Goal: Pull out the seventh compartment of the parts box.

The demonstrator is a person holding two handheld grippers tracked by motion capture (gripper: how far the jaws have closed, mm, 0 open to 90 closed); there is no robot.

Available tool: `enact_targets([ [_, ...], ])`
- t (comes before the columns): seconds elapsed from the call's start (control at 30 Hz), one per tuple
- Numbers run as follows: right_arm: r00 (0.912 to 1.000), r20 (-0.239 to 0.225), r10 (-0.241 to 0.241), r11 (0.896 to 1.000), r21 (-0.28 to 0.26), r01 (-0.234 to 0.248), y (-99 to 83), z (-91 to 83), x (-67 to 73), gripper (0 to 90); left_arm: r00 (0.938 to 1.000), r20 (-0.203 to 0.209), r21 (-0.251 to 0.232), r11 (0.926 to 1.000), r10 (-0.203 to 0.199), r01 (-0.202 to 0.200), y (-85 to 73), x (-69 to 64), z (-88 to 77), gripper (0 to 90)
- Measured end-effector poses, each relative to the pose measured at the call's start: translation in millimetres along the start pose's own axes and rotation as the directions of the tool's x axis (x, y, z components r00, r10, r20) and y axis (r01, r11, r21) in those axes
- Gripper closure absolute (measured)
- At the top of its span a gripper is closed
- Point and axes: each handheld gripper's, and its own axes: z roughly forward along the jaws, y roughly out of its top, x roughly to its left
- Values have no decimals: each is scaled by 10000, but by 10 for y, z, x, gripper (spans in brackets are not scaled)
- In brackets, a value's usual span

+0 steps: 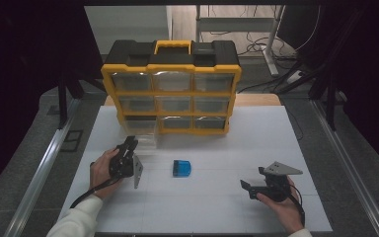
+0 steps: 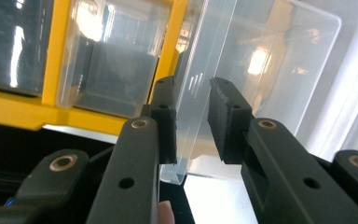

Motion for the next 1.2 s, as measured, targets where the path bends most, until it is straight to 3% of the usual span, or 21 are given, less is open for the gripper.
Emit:
enact_targets([
  [0.03, 10000, -2, -3, 10000, 0, 3, 0, 1, 0, 130, 9999, -13, -35, 9999, 138, -138, 16, -4, -17, 732],
  [0.33, 10000, -15, -22, 10000, 3, 22, 0, 3, 2, 130, 10000, 47, -64, 10000, 53, -53, -37, 0, -24, 730],
  [0.57, 10000, 0, -38, 10000, 0, 38, -1, 4, 2, 130, 9995, 181, 36, 9996, 275, -276, -59, -29, -22, 726],
  [0.87, 10000, -15, -26, 10000, 10, 26, -1, 4, 5, 130, 9994, 263, -17, 9998, 206, -206, -66, -30, -19, 722],
  [1.0, 10000, 4, -17, 10000, 21, 17, -2, 5, 4, 131, 9984, 534, -104, 9997, -200, 206, -77, -8, -14, 671],
  [1.07, 10000, 7, -15, 10000, 14, 15, -2, 4, 3, 130, 9970, 653, -190, 9989, -417, 430, -76, -6, -17, 608],
  [1.1, 10000, 23, -10, 10000, 2, 10, -1, 3, 1, 130, 9929, 910, -350, 9962, -763, 798, -65, 3, -34, 555],
  [1.2, 10000, 25, 4, 10000, 10, -4, -1, 3, 1, 130, 9899, 1051, -410, 9942, -947, 995, -50, 16, -50, 449],
])
